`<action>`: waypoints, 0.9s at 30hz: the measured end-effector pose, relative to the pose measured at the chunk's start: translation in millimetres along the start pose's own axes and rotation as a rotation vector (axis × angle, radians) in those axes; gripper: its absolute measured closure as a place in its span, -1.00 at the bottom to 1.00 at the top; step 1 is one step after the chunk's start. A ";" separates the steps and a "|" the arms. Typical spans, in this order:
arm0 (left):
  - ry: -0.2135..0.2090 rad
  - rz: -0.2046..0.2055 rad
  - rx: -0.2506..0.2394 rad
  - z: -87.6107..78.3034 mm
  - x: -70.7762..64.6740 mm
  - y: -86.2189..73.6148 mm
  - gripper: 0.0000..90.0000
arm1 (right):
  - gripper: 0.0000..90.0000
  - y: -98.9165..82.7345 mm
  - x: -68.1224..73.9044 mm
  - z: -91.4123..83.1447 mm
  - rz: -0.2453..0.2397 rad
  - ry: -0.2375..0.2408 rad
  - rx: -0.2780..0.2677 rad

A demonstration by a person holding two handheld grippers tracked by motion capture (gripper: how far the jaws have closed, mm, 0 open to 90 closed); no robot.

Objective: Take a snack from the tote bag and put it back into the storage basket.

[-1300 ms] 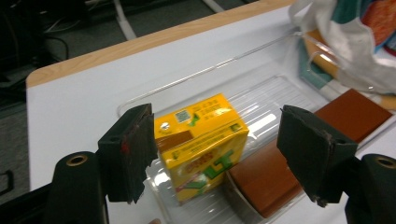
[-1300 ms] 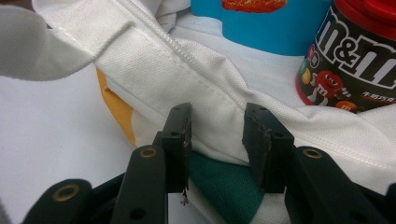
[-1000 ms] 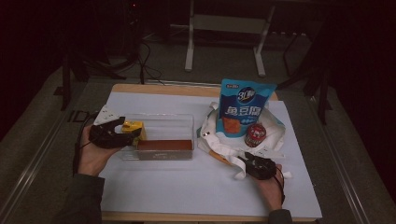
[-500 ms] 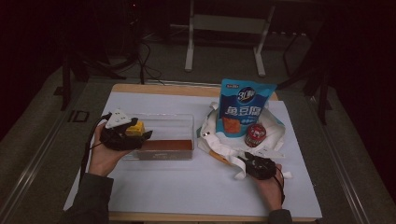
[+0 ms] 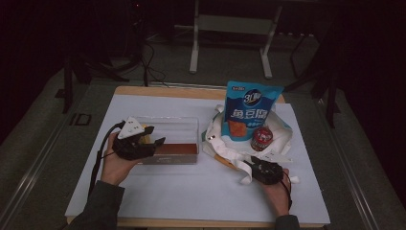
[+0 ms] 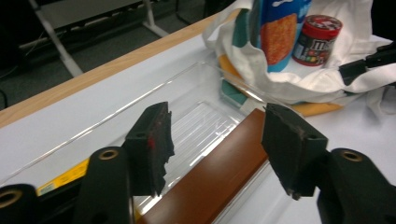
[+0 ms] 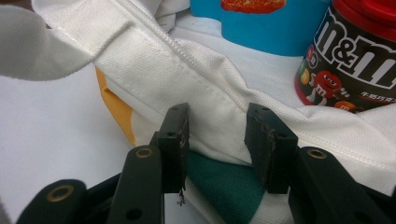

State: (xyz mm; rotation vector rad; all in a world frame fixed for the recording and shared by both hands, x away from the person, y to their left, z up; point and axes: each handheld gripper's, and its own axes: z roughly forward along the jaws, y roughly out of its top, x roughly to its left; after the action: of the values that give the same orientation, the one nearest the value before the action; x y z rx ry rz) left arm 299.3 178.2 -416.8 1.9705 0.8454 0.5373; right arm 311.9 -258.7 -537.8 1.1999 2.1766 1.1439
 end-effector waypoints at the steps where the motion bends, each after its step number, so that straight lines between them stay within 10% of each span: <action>1: -0.006 0.008 0.001 1.9 -2.1 -1.1 -0.03 | 0.32 0.0 -0.2 0.0 -0.001 0.001 0.000; 27: -0.173 0.030 0.014 51.8 -39.0 -30.9 0.20 | 0.41 2.4 -1.7 -1.6 0.027 0.013 -0.008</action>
State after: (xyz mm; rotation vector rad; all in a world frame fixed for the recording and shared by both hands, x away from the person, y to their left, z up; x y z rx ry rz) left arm 296.1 131.2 -471.1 2.0127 0.7141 0.3728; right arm 313.0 -260.2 -535.0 1.2259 2.1694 1.1731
